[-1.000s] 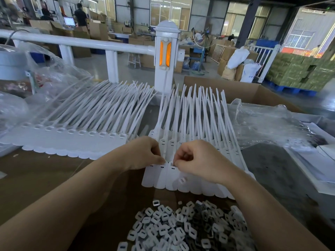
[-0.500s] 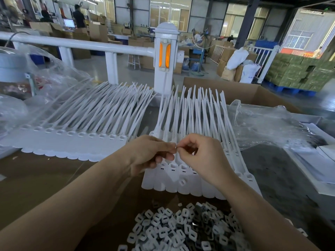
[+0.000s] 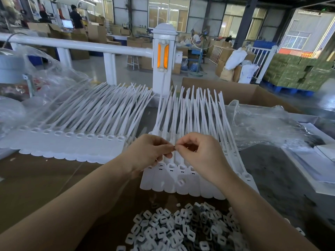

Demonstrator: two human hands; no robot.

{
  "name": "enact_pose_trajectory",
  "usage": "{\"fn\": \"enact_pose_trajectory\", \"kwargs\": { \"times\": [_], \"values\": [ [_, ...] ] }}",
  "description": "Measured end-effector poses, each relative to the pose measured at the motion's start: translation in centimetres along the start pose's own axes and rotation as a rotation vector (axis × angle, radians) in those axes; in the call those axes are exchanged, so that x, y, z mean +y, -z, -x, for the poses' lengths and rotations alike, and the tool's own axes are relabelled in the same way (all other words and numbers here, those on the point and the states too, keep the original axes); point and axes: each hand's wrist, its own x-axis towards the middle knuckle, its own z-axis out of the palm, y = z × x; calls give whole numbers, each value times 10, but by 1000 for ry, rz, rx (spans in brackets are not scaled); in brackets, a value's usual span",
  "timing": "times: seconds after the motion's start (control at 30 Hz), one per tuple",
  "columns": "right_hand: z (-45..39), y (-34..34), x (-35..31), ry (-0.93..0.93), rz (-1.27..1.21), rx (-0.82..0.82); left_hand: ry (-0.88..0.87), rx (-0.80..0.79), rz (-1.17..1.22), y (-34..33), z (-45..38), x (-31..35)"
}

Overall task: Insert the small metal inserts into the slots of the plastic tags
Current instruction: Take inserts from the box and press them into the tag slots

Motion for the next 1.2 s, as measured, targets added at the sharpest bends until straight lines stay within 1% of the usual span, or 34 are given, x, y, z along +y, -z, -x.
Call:
{"fn": "enact_pose_trajectory", "kwargs": {
  "times": [0.07,0.2,0.43,0.53,0.6,0.67,0.77,0.87,0.97,1.1,1.2],
  "values": [
    [-2,3,1,-70,-14,3,-68,44,-118,-3,0,0],
    [-3,7,0,-212,-102,-72,-144,80,-202,-5,0,-1],
    [-4,9,0,-267,-79,-140,-205,87,-295,-7,-2,-3],
    [-3,8,1,-313,-80,-190,-205,47,-336,-8,-1,-1],
    [-4,8,3,-362,-112,-214,-175,24,-289,-6,-1,-1],
    [-4,7,4,-397,-129,-217,-146,66,-258,-4,-3,-1],
    [-2,2,5,-378,-48,-232,-119,140,-330,-2,-7,-4],
    [1,-4,4,-320,77,-256,-77,114,-361,-1,-7,-8],
    [2,-7,3,-286,147,-258,-68,90,-401,1,-8,-11],
    [3,-10,2,-236,256,-266,-98,66,-472,2,-9,-12],
    [4,-11,1,-221,276,-292,-135,42,-539,3,-8,-13]
  ]
}}
